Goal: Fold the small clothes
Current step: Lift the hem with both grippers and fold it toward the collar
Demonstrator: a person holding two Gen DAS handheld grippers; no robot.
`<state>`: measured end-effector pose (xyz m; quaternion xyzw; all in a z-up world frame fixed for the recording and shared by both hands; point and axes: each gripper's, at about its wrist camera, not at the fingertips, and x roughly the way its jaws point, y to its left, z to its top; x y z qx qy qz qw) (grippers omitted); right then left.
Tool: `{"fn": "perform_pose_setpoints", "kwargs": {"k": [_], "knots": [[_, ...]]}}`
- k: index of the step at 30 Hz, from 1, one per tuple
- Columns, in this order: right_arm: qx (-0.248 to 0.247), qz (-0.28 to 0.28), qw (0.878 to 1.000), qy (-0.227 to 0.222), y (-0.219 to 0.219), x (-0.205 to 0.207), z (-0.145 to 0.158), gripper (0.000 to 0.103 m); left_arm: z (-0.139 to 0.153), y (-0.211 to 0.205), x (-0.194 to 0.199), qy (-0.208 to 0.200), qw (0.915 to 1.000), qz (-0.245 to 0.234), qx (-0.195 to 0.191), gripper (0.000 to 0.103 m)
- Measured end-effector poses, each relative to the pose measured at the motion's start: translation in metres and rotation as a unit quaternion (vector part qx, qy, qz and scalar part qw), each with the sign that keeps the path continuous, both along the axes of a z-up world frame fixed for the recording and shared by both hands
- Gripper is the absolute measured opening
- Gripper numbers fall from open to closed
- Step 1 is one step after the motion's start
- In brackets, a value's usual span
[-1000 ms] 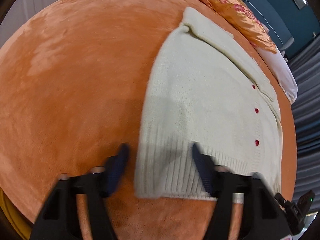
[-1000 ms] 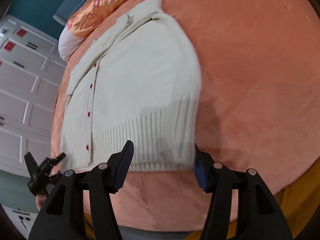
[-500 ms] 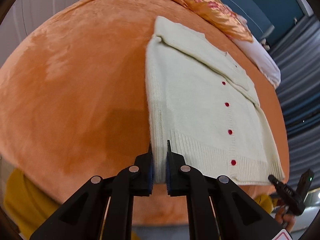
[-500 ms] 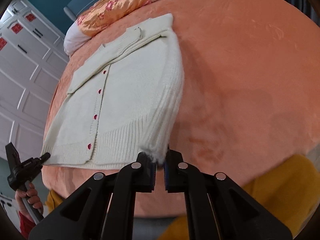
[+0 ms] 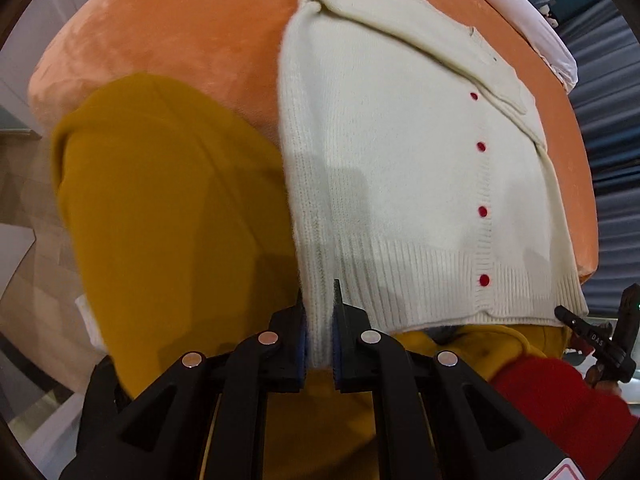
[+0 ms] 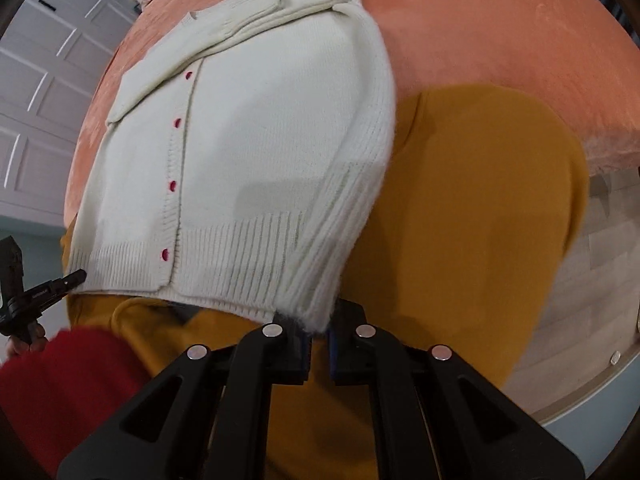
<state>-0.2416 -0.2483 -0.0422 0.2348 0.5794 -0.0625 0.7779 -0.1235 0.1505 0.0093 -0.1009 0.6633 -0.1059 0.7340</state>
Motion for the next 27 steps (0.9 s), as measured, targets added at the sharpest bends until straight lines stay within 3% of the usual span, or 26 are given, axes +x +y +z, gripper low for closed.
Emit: {"fn": "perform_pose_setpoints", "kwargs": {"k": [3, 7, 14, 19, 27], "knots": [[0.005, -0.011, 1.0, -0.012, -0.007, 0.009, 0.008, 0.005, 0.01, -0.002, 0.009, -0.018, 0.9998, 0.008, -0.001, 0.006], [0.005, -0.046, 0.996, -0.076, -0.024, 0.03, 0.028, 0.005, 0.033, 0.006, 0.049, -0.079, 0.9953, 0.049, -0.028, 0.007], [-0.02, -0.088, 0.975, -0.201, -0.046, 0.087, 0.072, 0.005, 0.067, -0.008, 0.123, -0.19, 0.9725, 0.105, -0.085, 0.007], [-0.051, -0.092, 0.964, -0.246, -0.066, 0.141, 0.08, 0.005, 0.075, -0.032, 0.19, -0.25, 0.9627, 0.084, -0.06, 0.007], [-0.06, -0.107, 0.958, -0.261, -0.09, 0.236, 0.08, 0.005, 0.046, -0.054, 0.278, -0.254, 0.9625, 0.09, -0.026, 0.007]]}}
